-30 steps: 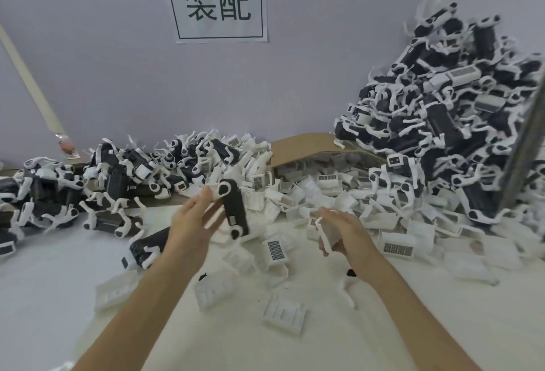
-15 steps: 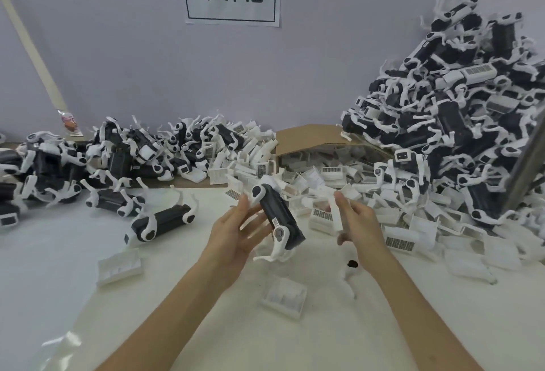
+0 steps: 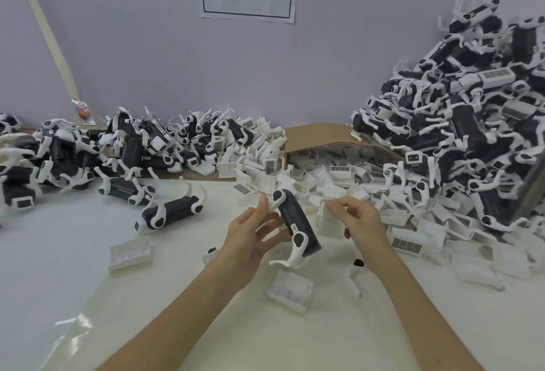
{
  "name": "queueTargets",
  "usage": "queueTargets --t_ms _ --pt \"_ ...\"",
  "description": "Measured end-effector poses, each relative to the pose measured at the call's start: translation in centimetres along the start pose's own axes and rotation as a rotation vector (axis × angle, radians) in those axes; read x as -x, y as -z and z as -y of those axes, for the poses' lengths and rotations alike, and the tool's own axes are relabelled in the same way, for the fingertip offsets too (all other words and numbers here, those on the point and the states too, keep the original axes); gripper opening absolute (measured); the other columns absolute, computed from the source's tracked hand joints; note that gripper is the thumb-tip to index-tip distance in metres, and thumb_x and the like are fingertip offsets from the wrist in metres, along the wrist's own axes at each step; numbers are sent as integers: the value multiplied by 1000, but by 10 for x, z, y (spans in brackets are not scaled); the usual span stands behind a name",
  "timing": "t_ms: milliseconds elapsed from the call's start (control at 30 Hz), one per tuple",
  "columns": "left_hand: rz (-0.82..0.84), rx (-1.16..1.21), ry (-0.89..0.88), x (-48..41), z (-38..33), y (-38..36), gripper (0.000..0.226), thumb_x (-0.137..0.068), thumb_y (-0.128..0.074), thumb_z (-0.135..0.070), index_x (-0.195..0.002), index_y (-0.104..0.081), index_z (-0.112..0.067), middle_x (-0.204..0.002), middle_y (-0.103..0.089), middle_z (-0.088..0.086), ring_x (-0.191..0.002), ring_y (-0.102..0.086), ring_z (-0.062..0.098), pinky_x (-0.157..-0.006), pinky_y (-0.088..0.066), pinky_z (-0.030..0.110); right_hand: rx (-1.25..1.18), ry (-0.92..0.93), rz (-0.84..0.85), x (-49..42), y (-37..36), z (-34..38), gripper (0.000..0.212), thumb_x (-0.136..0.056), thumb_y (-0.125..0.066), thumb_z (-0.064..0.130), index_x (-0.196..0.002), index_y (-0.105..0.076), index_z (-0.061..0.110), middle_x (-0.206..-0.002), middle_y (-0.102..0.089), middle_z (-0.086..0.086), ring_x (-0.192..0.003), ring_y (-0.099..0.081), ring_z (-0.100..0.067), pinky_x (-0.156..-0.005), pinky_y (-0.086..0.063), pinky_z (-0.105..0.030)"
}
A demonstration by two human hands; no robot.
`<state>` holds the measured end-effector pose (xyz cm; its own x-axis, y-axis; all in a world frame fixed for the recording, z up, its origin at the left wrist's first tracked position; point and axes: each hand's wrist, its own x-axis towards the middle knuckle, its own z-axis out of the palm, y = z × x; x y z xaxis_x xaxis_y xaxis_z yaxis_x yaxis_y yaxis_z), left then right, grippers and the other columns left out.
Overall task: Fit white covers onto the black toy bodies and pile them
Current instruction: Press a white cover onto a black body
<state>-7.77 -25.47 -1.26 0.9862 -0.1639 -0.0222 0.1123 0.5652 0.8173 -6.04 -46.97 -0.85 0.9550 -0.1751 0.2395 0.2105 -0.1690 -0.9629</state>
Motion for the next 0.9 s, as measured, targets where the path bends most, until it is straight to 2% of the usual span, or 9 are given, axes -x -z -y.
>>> queueTargets --t_ms 133,200,300,367,467,567,667,800,900 --pt "4 18 6 -1 1 1 49 -83 -69 -42 -108 -62 -1 -79 -71 4 -81 -73 20 -72 -60 29 61 34 -44 -3 1 -5 10 -91 -72 31 -86 -75 23 -56 -49 17 -56 -44 -1 -53 -36 -12" --pt "9 21 3 -1 1 2 44 -83 -68 -42 -104 -63 -3 -77 -70 3 -80 -73 20 -71 -60 29 83 56 -65 -4 1 -7 12 -93 -70 30 -86 -74 21 -55 -52 19 -55 -46 3 -52 -37 -9" --pt "11 24 3 -2 2 3 38 -83 -69 -42 -95 -66 -7 -76 -70 3 -80 -73 20 -71 -60 29 99 70 -91 -5 2 -8 12 -92 -70 32 -84 -74 25 -63 -56 17 -58 -47 3 -54 -38 -10" --pt "6 29 8 -2 2 4 37 -82 -70 -43 -93 -67 -7 -77 -70 3 -81 -74 21 -71 -60 28 98 55 -89 -4 3 -7 11 -92 -70 32 -84 -73 26 -74 -60 8 -62 -49 0 -56 -40 -18" --pt "2 37 10 -2 3 4 38 -82 -70 -42 -93 -66 -7 -77 -70 4 -81 -74 20 -70 -60 28 58 54 -39 -1 2 -5 12 -95 -68 22 -84 -73 21 -83 -67 1 -62 -58 -10 -47 -46 -24" --pt "-2 43 18 -2 3 4 40 -83 -70 -42 -98 -66 -5 -79 -71 5 -83 -74 21 -71 -60 28 -19 38 4 1 0 0 10 -96 -65 13 -90 -72 9 -89 -69 -8 -61 -68 -16 -53 -57 -26" --pt "-14 60 32 -3 3 4 42 -84 -71 -42 -102 -67 -4 -81 -71 6 -85 -74 23 -72 -60 28 -88 35 -11 2 -2 3 9 -96 -65 11 -96 -69 2 -91 -69 -11 -60 -71 -18 -57 -59 -25" --pt "-5 57 36 -3 3 4 47 -83 -72 -43 -107 -68 -3 -85 -72 8 -88 -74 24 -72 -60 28 -181 74 -49 3 -4 6 6 -94 -66 10 -92 -67 5 -73 -67 7 -62 -71 -19 -65 -61 -27" --pt "-3 65 33 -2 3 3 46 -81 -72 -43 -104 -69 -4 -83 -72 7 -86 -74 23 -72 -60 28 -245 94 82 4 -4 8 14 -86 -71 20 -89 -67 6 -70 -64 7 -68 -64 -14 -80 -61 -37"
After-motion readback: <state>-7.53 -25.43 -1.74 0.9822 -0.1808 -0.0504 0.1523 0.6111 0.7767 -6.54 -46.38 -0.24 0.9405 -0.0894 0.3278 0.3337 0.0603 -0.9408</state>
